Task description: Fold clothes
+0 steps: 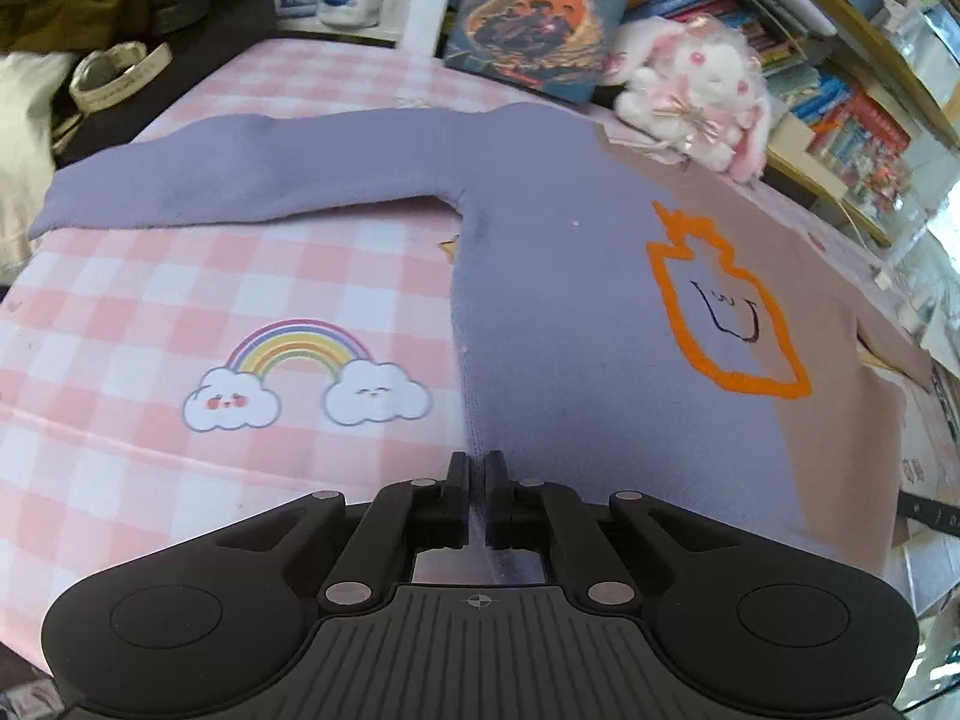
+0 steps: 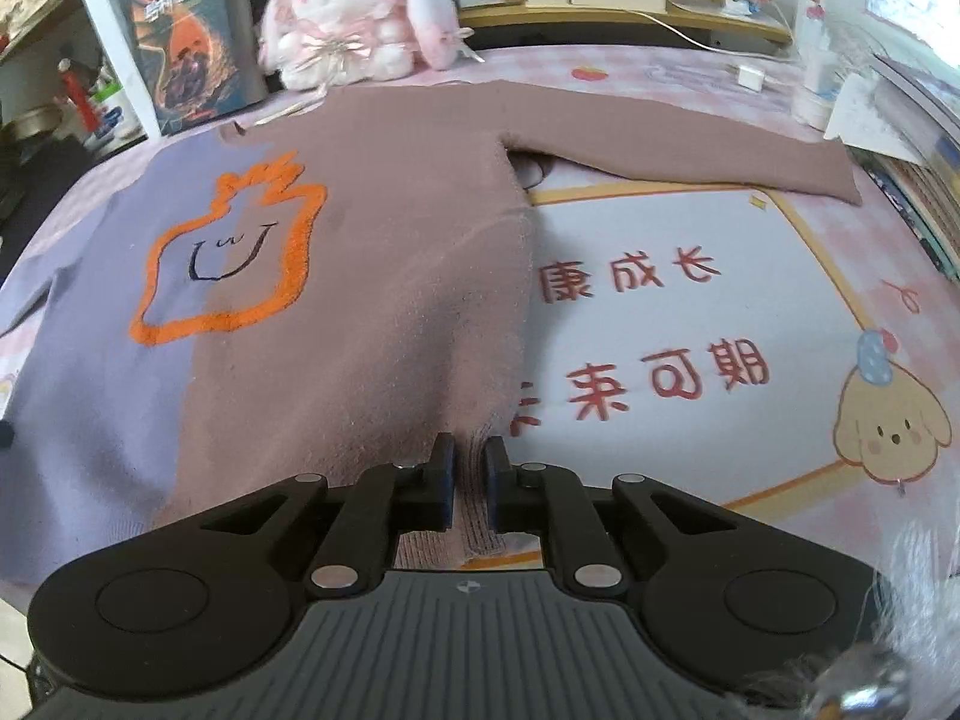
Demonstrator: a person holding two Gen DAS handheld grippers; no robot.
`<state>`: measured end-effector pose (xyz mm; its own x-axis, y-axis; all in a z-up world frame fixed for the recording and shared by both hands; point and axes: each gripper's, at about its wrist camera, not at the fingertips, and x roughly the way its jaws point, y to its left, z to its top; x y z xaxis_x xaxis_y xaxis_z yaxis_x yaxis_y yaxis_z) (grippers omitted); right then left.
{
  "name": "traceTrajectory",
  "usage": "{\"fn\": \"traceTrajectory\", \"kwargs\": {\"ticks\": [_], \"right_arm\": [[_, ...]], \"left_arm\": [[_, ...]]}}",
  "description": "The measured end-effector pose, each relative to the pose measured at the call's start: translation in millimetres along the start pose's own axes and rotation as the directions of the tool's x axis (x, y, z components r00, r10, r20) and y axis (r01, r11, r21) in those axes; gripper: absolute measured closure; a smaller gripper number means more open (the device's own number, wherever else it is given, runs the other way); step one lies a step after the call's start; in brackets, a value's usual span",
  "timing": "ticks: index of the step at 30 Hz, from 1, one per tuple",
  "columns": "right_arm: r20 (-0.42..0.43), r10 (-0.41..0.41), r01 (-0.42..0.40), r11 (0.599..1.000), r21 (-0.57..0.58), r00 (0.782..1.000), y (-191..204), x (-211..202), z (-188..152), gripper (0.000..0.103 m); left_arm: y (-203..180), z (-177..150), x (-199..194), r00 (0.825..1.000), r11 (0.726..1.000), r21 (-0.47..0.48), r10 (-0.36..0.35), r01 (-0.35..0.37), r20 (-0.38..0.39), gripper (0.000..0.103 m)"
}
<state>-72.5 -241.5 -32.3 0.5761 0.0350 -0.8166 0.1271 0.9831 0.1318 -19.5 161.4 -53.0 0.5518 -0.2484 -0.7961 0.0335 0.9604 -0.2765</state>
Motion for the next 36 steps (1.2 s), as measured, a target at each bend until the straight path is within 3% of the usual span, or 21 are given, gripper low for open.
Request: {"fn": "traceTrajectory", "kwargs": {"ticks": [7,21,26,28,30,33,35,36], "right_arm": [[-0.055,0.011,-0.01,1.0,0.021,0.998,-11,-21,-22,0.095],[-0.039,-0.027,0.031,0.996,0.086,0.999,-13,-26,-24,0.097],[-0.028,-0.024,0.026,0.994,0.102,0.999,-14,-30,-31,0.097],[-0.016,-0.022,0.024,0.994,0.102,1.0,-12,-33,-32,0.094],[-0.002,-0.033,0.033,0.994,0.108,0.999,-13,-34,-33,0.084],[-0.004,-0.051,0.051,0.991,0.12,0.999,-16,-28,-32,0.08],[0.002,-0.057,0.056,0.994,0.097,0.998,-12,-26,-33,0.085],[0.002,-0.054,0.054,0.995,0.082,0.999,-9,-26,-33,0.097]], "left_arm": [[6,-4,0,1.0,1.0,-0.003,-0.011,0.011,0.005,0.099],[1,-6,1,1.0,1.0,0.009,-0.009,0.009,0.025,0.099],[4,-13,-5,0.999,0.999,-0.032,-0.018,0.019,0.028,0.091],[3,-18,-9,0.999,0.999,-0.038,-0.03,0.031,0.024,0.086],[-1,-25,-11,0.998,0.998,-0.043,-0.052,0.053,0.028,0.085],[-9,-28,-12,0.999,0.999,-0.006,-0.035,0.035,0.04,0.091],[-12,-25,-9,0.999,1.0,0.016,-0.026,0.026,0.039,0.098],[-13,-22,-6,0.999,0.999,0.025,-0.026,0.025,0.038,0.098]]}}
